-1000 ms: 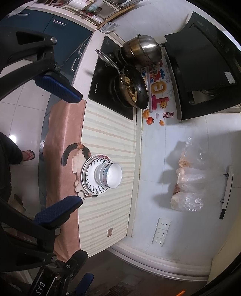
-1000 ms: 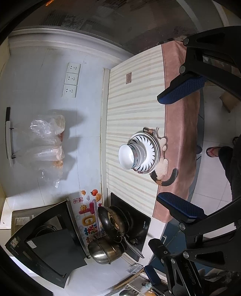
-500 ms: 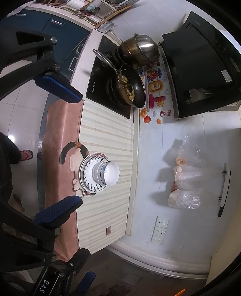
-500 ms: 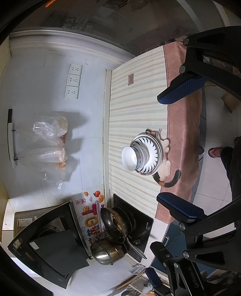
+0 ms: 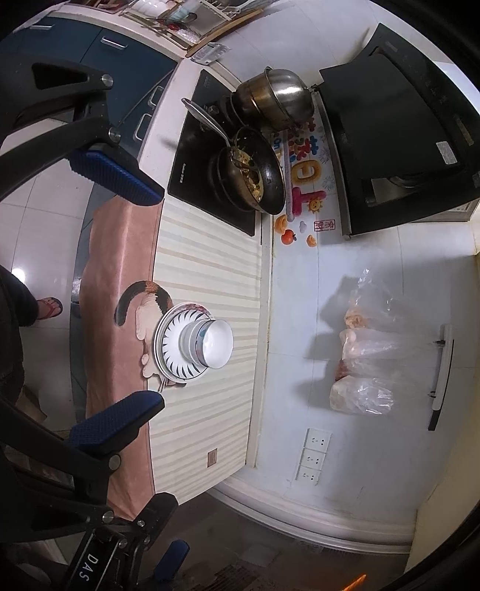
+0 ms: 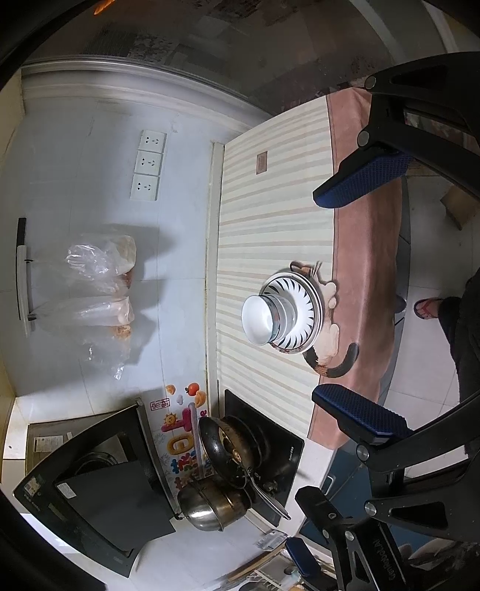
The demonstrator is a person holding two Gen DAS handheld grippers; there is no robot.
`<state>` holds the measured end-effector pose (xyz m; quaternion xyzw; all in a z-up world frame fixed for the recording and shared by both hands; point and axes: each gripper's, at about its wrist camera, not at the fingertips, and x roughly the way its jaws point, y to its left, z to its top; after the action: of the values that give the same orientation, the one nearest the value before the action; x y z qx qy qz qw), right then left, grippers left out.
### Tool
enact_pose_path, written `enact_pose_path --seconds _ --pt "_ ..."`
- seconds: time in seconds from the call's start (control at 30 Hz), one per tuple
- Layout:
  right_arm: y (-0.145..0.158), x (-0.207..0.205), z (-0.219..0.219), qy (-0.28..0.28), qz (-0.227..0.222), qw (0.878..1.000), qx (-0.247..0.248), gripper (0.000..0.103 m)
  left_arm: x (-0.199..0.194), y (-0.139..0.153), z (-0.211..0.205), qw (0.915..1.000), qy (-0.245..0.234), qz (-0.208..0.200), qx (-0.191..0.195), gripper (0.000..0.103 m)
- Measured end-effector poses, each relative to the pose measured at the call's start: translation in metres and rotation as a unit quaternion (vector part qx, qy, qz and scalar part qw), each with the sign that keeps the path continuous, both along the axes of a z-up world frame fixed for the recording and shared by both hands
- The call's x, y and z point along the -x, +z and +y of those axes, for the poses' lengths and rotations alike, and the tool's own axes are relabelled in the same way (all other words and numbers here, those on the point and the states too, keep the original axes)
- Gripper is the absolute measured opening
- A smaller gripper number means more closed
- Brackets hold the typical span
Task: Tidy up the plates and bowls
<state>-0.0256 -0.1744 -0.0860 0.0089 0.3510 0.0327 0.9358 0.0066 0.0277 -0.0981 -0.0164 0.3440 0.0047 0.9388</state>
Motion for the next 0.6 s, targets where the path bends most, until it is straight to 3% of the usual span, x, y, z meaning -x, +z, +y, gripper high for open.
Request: enact_pose_path --seconds 0.6 --pt "0.0000 0.0030 -0.0022 0.002 0.001 1.000 0.001 0.098 0.0040 0.0018 0.0024 1.0000 0.003 -0.002 0.000 0.103"
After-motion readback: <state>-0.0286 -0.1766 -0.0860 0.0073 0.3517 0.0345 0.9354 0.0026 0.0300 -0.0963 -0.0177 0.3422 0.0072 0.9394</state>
